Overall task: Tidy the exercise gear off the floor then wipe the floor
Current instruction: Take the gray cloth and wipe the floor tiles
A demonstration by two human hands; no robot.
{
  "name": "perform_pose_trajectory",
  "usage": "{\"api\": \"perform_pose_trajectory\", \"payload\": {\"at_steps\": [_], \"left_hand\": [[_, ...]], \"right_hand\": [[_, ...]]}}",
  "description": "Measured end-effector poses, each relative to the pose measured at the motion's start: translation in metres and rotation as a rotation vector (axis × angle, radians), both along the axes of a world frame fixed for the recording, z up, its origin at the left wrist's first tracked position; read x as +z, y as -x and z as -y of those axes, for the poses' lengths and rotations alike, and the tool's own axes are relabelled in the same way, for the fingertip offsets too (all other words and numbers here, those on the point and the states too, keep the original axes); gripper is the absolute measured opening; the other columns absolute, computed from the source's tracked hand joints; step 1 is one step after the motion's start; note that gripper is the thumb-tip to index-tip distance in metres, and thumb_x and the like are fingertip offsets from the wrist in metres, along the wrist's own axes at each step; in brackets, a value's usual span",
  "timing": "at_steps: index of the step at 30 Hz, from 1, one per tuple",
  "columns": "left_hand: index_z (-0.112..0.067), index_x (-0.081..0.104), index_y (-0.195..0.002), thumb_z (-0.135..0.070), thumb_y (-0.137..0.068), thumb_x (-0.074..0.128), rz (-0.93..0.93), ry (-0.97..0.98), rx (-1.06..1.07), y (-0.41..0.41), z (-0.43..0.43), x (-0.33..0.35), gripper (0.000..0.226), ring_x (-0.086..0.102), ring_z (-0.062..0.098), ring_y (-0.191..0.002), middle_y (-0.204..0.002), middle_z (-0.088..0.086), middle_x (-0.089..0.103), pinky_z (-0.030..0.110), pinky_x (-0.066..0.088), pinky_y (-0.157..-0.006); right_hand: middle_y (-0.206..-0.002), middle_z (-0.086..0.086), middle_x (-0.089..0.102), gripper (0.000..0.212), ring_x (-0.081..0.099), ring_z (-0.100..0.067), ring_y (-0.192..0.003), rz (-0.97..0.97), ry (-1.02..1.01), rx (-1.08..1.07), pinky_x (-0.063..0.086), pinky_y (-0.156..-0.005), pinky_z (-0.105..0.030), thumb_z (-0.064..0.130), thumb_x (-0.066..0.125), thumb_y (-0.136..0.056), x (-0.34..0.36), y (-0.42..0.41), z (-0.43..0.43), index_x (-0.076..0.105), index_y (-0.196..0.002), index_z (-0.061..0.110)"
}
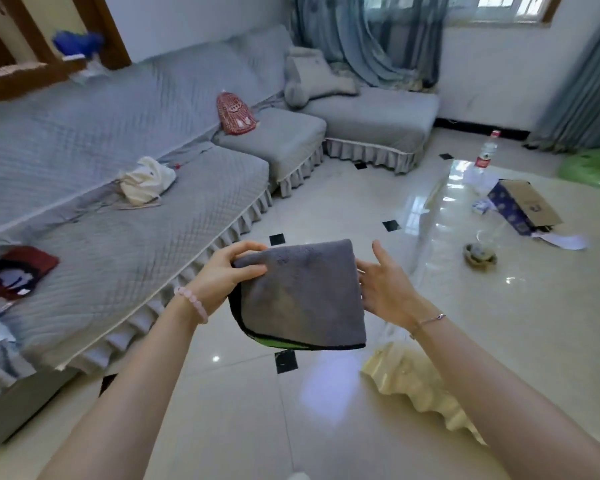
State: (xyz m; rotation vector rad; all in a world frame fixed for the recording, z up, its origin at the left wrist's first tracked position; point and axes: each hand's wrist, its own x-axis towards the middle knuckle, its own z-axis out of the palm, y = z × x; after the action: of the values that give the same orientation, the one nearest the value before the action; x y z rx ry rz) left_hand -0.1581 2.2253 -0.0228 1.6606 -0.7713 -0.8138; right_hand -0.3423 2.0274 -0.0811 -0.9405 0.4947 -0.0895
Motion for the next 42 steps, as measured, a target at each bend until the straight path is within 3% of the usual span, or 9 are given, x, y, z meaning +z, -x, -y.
{"api": "perform_pose_trajectory", "payload": {"at_steps": [2,4,6,8,18,24,35,39,42], "left_hand": [[-0.017,0.065,-0.096,0.001,-0.082,0.064,-0.022,-0.013,-0.006,-0.023,0.026,-0.007,0.023,0.068,0.01,-0.081,-0.088,0.001,0.07,0.023,0.055,-0.071],[-0.018,0.066,-0.093,0.002,-0.082,0.064,-0.038,-0.032,-0.022,-0.04,0.053,-0.015,0.024,0.067,0.013,-0.082,-0.09,0.005,0.069,0.027,0.054,-0.075],[-0.017,0.066,-0.091,0.002,-0.081,0.065,-0.052,-0.046,-0.038,-0.054,0.083,-0.025,0.022,0.064,0.017,-0.084,-0.089,0.007,0.068,0.029,0.053,-0.076],[-0.016,0.066,-0.092,-0.001,-0.079,0.069,-0.085,-0.075,-0.049,-0.066,0.115,-0.036,0.02,0.064,0.018,-0.084,-0.089,0.007,0.068,0.028,0.051,-0.073],[-0.013,0.068,-0.096,-0.014,-0.077,0.074,-0.178,-0.223,-0.234,-0.077,0.308,-0.088,0.02,0.067,0.023,-0.089,-0.095,0.011,0.071,0.034,0.055,-0.079],[-0.017,0.067,-0.094,-0.016,-0.08,0.071,-0.152,-0.268,-0.378,-0.063,0.424,-0.097,0.015,0.068,0.024,-0.091,-0.092,0.008,0.072,0.039,0.055,-0.084],[-0.013,0.061,-0.091,-0.005,-0.086,0.06,-0.115,-0.388,-0.807,0.027,0.601,-0.145,0.01,0.059,0.021,-0.083,-0.085,0.006,0.065,0.025,0.045,-0.066],[-0.018,0.062,-0.091,0.001,-0.086,0.055,-0.132,-0.39,-0.893,0.067,0.655,-0.157,0.021,0.058,0.019,-0.093,-0.095,0.004,0.065,0.031,0.046,-0.085],[-0.02,0.063,-0.09,0.002,-0.088,0.053,-0.182,-0.357,-0.947,0.097,0.689,-0.156,0.025,0.06,0.017,-0.094,-0.1,0.003,0.066,0.03,0.047,-0.084]], "right_hand": [[-0.086,0.003,0.066,0.06,0.059,-0.014,-0.073,-0.025,0.045,-0.029,0.043,-0.07,-0.031,0.066,0.039,-0.086,0.0,-0.009,0.011,0.064,-0.115,0.019],[-0.086,0.004,0.062,0.035,0.057,-0.011,-0.072,-0.043,0.176,-0.067,0.043,-0.067,-0.026,0.047,0.064,-0.08,-0.003,-0.016,0.022,0.064,-0.103,0.02],[-0.101,0.004,0.069,0.022,0.065,-0.013,-0.09,-0.037,0.309,-0.114,0.051,-0.077,-0.03,0.019,0.064,-0.086,-0.011,-0.023,0.037,0.066,-0.108,0.023],[-0.113,-0.003,0.07,0.031,0.065,-0.021,-0.106,-0.062,0.337,-0.202,0.051,-0.092,-0.043,0.006,0.062,-0.087,-0.019,-0.027,0.055,0.065,-0.112,0.023],[-0.115,-0.013,0.068,0.03,0.063,-0.027,-0.108,-0.216,0.284,-0.545,0.046,-0.099,-0.044,0.008,0.061,-0.088,-0.059,-0.017,0.198,0.063,-0.118,0.013],[-0.109,-0.01,0.071,0.028,0.066,-0.02,-0.1,-0.276,0.273,-0.729,0.054,-0.085,-0.029,0.008,0.06,-0.089,-0.061,0.002,0.28,0.062,-0.117,0.008],[-0.103,-0.008,0.07,0.021,0.067,-0.018,-0.087,-0.54,0.233,-1.199,0.053,-0.079,-0.033,0.012,0.063,-0.089,-0.075,0.071,0.342,0.061,-0.11,0.012],[-0.103,-0.007,0.069,0.025,0.067,-0.017,-0.087,-0.637,0.182,-1.348,0.053,-0.068,-0.022,0.013,0.063,-0.089,-0.085,0.098,0.354,0.059,-0.113,0.013],[-0.101,-0.009,0.068,0.024,0.065,-0.02,-0.091,-0.763,0.168,-1.437,0.05,-0.068,-0.021,0.013,0.065,-0.088,-0.102,0.123,0.359,0.059,-0.111,0.009]]}}
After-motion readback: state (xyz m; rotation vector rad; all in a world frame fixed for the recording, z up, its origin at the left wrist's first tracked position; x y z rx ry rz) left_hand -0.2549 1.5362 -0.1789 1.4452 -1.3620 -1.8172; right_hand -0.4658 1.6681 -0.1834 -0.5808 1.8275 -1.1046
